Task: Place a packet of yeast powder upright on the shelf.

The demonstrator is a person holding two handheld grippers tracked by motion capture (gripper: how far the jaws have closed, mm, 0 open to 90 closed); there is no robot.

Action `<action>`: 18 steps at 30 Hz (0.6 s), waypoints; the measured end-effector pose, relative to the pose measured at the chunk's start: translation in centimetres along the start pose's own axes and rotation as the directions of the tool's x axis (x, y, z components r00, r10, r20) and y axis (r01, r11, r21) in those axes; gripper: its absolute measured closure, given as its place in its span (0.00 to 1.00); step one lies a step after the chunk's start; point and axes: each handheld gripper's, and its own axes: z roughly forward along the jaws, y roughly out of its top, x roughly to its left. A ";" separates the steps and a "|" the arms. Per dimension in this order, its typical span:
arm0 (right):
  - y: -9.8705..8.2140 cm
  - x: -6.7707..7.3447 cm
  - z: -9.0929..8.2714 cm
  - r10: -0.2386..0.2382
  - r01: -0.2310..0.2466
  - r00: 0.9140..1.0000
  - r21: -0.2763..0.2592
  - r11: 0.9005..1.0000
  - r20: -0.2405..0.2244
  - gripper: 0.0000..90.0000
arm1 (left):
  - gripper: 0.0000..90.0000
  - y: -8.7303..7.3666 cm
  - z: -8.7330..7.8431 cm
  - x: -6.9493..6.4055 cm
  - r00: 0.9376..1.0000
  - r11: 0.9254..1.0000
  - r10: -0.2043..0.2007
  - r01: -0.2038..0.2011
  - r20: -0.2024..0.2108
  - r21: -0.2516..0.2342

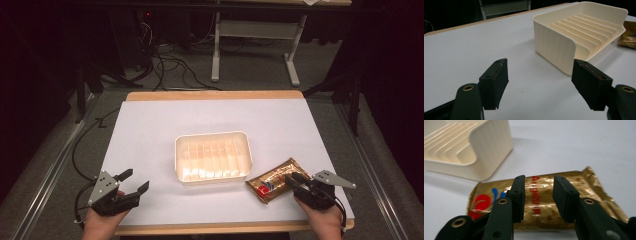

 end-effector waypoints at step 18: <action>-1.1 -6.4 0.0 0.294 -0.293 0.955 -0.031 0.956 0.030 0.42 | 0.33 -0.7 -1.0 0.2 0.999 1.000 -0.005 0.006 -0.032 0.018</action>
